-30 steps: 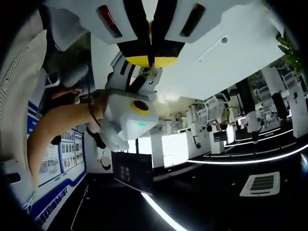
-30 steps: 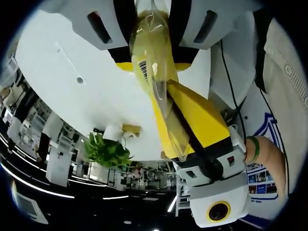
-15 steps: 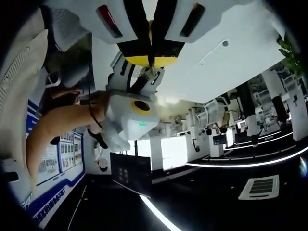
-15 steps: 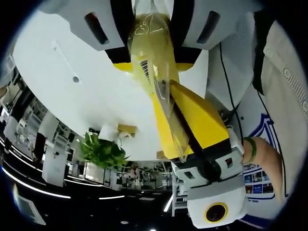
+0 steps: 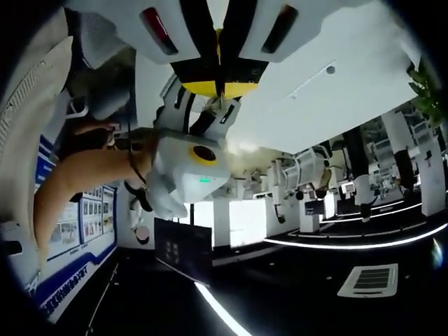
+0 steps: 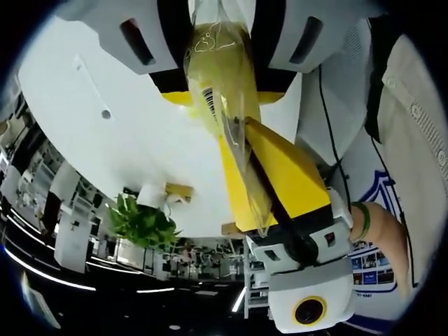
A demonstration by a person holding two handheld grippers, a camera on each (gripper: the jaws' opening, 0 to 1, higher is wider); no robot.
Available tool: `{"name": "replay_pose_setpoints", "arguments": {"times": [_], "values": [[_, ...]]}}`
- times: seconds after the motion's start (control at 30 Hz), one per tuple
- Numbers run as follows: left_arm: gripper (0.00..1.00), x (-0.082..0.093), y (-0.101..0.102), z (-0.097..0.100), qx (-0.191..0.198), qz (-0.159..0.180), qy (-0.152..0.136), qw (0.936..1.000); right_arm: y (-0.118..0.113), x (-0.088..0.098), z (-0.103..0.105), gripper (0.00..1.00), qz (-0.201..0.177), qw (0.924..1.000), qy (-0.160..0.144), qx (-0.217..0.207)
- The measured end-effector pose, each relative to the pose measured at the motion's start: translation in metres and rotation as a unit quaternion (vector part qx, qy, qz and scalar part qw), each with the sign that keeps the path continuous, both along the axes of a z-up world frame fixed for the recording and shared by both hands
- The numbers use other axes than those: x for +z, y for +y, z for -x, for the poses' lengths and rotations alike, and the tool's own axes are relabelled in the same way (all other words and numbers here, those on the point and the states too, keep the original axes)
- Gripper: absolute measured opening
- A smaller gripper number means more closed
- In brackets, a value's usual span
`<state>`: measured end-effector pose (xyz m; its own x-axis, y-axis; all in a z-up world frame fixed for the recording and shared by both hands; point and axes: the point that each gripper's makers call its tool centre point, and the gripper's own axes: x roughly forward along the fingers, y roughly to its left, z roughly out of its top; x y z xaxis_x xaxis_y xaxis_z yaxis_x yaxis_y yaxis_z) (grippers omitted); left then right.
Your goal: Compare the silicone blocks by pressing each to a similar depth, holding the contact briefly, and releasing to observe deformation and rebound differences across the visible hardness samples.
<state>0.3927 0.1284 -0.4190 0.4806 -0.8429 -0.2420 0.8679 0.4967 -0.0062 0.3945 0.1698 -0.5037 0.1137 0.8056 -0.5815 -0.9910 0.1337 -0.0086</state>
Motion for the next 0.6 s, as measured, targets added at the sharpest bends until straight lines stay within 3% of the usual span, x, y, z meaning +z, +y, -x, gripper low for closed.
{"name": "replay_pose_setpoints", "arguments": {"times": [0.6], "values": [[0.0,-0.0078,0.0033,0.0008,0.004,-0.003,0.01,0.9999,0.0007,-0.0088,0.0048,0.27,0.016,0.9997,0.012,0.015]]}}
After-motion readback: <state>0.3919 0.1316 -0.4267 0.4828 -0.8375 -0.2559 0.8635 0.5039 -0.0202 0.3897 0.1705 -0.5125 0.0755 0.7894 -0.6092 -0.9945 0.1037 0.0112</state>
